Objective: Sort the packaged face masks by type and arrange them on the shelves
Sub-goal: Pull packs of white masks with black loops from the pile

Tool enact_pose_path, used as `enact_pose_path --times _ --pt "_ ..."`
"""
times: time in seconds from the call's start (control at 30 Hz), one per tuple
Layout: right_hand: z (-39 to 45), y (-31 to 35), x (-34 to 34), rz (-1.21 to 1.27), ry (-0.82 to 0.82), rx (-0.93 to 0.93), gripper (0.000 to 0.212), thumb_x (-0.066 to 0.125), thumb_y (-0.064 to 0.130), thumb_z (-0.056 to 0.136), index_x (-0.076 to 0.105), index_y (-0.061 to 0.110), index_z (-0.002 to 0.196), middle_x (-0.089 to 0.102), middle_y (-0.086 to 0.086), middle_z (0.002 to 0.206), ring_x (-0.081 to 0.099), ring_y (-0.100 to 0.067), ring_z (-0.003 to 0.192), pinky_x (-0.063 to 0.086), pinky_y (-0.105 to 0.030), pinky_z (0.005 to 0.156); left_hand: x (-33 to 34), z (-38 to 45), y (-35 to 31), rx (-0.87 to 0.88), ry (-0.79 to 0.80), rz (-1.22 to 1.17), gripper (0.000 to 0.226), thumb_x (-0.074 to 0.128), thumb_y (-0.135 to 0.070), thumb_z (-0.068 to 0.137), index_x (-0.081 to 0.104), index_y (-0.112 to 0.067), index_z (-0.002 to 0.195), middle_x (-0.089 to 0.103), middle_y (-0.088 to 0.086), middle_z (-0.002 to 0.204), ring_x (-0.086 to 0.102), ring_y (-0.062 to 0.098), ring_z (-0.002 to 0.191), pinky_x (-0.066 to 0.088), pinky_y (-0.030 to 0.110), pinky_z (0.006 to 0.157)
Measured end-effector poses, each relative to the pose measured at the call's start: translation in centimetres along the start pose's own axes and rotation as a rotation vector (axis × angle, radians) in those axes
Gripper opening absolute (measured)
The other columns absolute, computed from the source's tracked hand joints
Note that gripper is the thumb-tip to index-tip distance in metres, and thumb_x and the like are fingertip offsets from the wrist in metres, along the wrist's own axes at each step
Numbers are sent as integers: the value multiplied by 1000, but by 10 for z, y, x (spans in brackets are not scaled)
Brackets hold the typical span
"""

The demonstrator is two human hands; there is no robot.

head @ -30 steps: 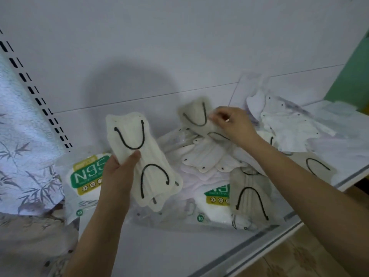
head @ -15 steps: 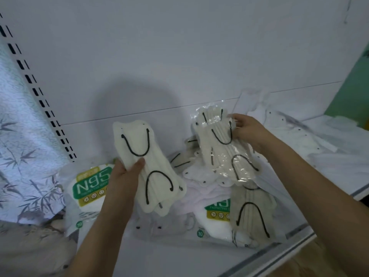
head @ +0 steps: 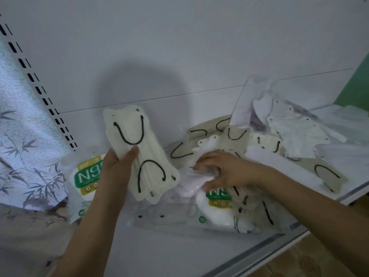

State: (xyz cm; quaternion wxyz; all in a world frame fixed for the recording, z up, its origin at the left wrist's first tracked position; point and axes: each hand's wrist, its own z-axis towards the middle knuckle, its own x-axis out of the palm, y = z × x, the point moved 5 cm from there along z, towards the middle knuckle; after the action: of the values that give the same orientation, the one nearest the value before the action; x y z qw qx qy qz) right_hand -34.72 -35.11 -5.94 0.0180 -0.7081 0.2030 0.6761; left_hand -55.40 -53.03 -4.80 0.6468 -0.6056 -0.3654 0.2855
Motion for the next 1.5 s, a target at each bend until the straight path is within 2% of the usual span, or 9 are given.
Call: enact_pose_path --times 0.1,0.23,0.53,0.63,0.77,0.87,1.0,1.27,1.5 --pt "13 -20 -19 -115 -253 41 30 62 48 89 70 19 93 67 4 95 61 -17 92 49 -36 81 -4 0 1 11 -30 -12 15 65 -21 96 66 -30 108 73 -11 101 70 16 97 55 36 83" --pt "17 -38 -47 71 -509 155 49 55 50 93 55 12 61 55 11 67 44 5 60 39 -24 62 -7 -5 0 33 -25 -5 15 64 -20 97 66 -32 106 74 -16 94 70 5 88 53 27 71" --pt "21 -69 -76 994 -590 538 44 53 54 95 64 16 114 70 -3 106 67 -18 95 51 -29 87 -8 -8 2 -4 -38 -53 17 65 -19 96 66 -30 109 74 -9 102 70 13 95 55 35 82" --pt "16 -83 -83 478 -605 661 51 65 28 91 50 7 134 62 -12 122 59 -29 112 46 -32 89 -15 -7 -5 28 -64 -26 15 64 -18 97 65 -30 105 73 -11 100 69 11 92 53 32 79" --pt "0 -10 -103 -229 -1114 381 53 55 -6 73 60 7 124 56 -16 122 51 -36 108 42 -40 86 -32 -9 -17 100 -123 25 20 63 -20 98 62 -23 117 70 -12 101 66 5 91 51 27 74" --pt "36 65 -52 -321 -703 -252 27 59 10 80 69 10 105 66 -8 98 61 -29 87 49 -38 73 -42 -13 -22 132 -143 43 18 62 -20 98 62 -24 115 69 -17 97 65 -4 83 49 20 68" --pt "72 54 27 -349 113 -23 85 49 79 76 48 24 140 51 0 141 49 -23 126 39 -42 106 -54 -22 -24 124 -167 43 21 62 -17 98 63 -22 118 70 -16 102 66 -3 89 51 18 73" --pt "72 42 -5 -14 -263 -48 19 66 31 89 68 15 99 63 7 90 62 -18 90 40 -27 73 -74 -36 -20 61 -205 31 18 64 -17 96 66 -25 112 74 -8 105 70 15 100 55 36 87" --pt "48 46 -102 343 -834 112 28 76 35 83 55 16 81 50 10 67 44 -2 59 35 -10 58 -56 -39 -15 -56 -113 -17 11 60 -16 99 67 -24 101 77 -5 97 72 18 93 57 37 80"
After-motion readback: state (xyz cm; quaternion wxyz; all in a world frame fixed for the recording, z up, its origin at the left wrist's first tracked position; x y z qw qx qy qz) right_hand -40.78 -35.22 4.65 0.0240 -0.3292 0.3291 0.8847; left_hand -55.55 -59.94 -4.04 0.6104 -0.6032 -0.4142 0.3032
